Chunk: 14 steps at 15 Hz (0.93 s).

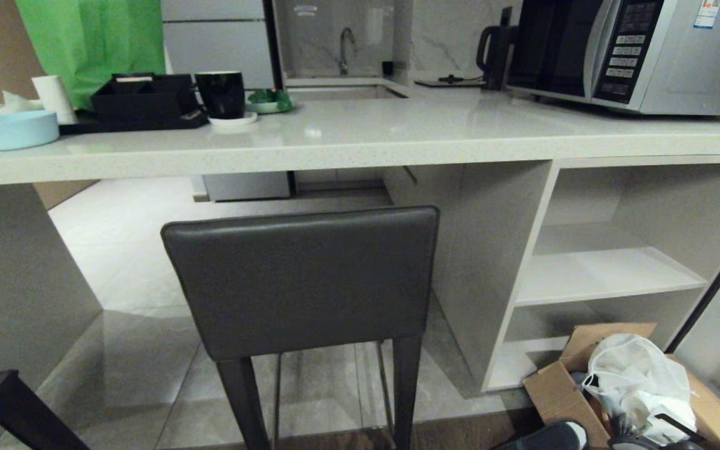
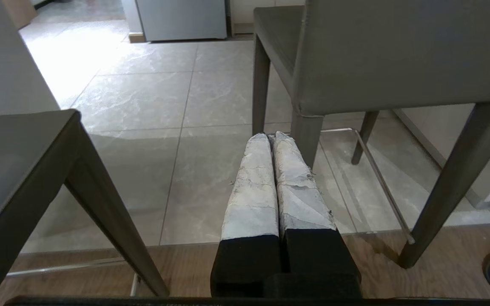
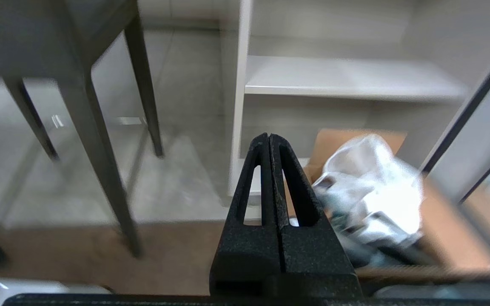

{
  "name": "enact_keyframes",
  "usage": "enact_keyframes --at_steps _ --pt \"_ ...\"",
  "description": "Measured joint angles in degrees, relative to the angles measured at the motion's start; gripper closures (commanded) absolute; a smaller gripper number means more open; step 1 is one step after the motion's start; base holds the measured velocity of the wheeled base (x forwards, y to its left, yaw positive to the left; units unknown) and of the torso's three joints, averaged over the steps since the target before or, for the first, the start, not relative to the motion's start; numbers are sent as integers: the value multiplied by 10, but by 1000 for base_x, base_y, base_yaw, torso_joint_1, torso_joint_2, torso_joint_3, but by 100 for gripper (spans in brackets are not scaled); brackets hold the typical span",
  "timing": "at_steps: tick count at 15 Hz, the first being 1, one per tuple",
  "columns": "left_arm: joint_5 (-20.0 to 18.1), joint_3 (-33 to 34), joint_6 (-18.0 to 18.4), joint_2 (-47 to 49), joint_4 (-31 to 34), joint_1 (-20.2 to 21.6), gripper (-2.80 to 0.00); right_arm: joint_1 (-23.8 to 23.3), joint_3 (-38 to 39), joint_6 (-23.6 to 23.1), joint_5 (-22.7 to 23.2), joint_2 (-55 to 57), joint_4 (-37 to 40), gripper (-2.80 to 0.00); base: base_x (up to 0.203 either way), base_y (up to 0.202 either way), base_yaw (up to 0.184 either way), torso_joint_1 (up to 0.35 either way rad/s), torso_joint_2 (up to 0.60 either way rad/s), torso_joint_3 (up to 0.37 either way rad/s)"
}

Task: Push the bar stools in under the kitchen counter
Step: Push the gray chair back under the dining table

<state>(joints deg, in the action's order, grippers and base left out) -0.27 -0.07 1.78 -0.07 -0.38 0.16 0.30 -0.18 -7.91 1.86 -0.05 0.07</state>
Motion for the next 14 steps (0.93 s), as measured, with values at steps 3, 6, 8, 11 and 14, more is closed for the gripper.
enact_keyframes --at_steps 3,6,8,11,14 --pt "1 1 -4 0 1 0 0 0 1 -30 17 0 1 0 0 0 0 0 0 0" --pt "1 1 -2 0 2 1 0 0 0 -27 17 -1 1 0 -92 0 -1 8 1 -1" --pt "0 1 -2 0 2 1 0 0 0 -26 16 -1 1 0 -201 0 -2 -2 2 3" --pt "1 1 -2 0 2 1 0 0 0 -19 11 -1 1 0 -196 0 -2 2 0 0" --pt "0 1 -1 0 2 1 0 0 0 -5 3 -1 1 0 -197 0 -1 2 6 2"
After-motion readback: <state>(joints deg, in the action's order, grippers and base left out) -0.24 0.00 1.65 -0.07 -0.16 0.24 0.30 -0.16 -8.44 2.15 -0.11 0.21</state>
